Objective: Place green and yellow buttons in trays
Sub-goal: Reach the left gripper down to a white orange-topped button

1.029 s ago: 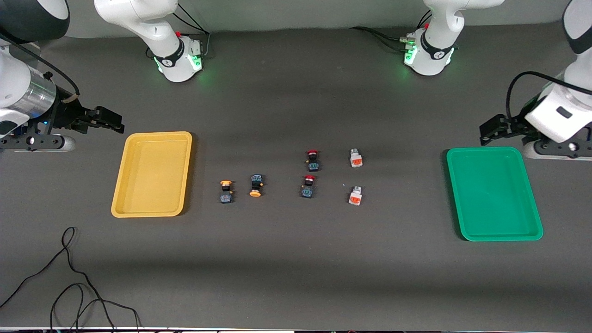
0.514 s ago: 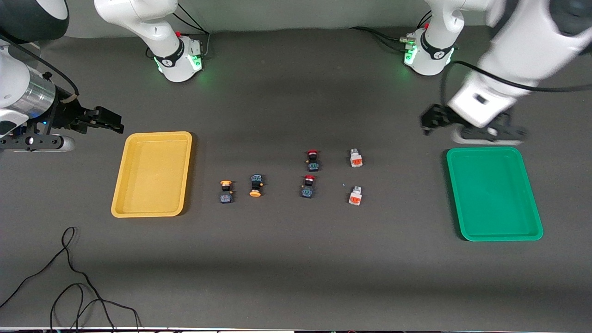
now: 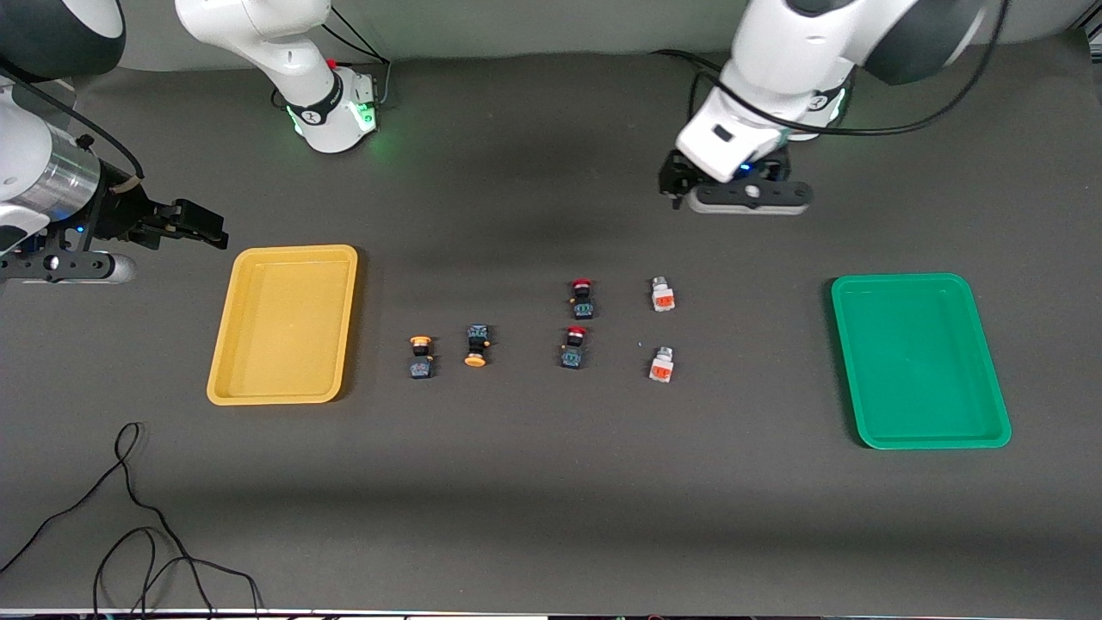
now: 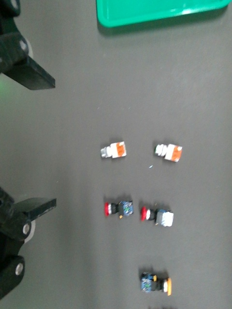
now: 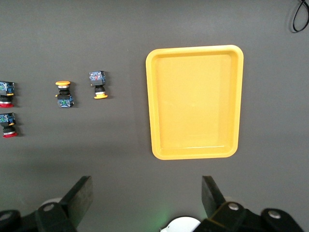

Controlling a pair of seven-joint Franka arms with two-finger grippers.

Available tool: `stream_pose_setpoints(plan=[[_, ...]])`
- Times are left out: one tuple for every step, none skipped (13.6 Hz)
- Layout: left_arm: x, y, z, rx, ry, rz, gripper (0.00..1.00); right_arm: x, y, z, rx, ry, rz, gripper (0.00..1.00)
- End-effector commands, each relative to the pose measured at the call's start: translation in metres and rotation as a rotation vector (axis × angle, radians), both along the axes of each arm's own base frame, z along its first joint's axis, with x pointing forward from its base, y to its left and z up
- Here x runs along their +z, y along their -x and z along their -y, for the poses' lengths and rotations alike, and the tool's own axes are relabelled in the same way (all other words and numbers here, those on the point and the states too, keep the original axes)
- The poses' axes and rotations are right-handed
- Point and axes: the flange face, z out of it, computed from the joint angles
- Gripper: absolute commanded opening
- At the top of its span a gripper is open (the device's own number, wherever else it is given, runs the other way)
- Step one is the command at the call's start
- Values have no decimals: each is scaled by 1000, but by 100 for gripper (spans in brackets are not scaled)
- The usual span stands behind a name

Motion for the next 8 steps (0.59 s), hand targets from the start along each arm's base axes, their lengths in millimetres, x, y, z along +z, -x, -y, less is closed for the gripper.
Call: stream_pose_setpoints(plan=[[-22, 5, 8, 19, -14, -23, 99, 4, -3, 2, -3, 8, 0, 100], [-36, 2, 10, 19, -21, -35, 99, 4, -3, -1, 0, 9, 0, 100], [-51, 0, 10, 21, -27, -44, 99, 3, -2, 0, 2, 12, -3, 100], [-71, -3, 10, 21, -35, -55, 99, 3, -2, 0, 2, 12, -3, 100], [-92, -3, 11, 23, -42, -65, 99, 4, -2, -1, 8, 19, -1, 100], [-114, -4, 11, 26, -44, -68, 99, 4, -2, 0, 12, 23, 0, 100], [-136, -5, 12, 21, -48, -66, 99, 5, -2, 0, 9, 23, 3, 100], [-158, -7, 13, 18, -45, -63, 99, 5, -3, 2, 7, 14, 7, 100]])
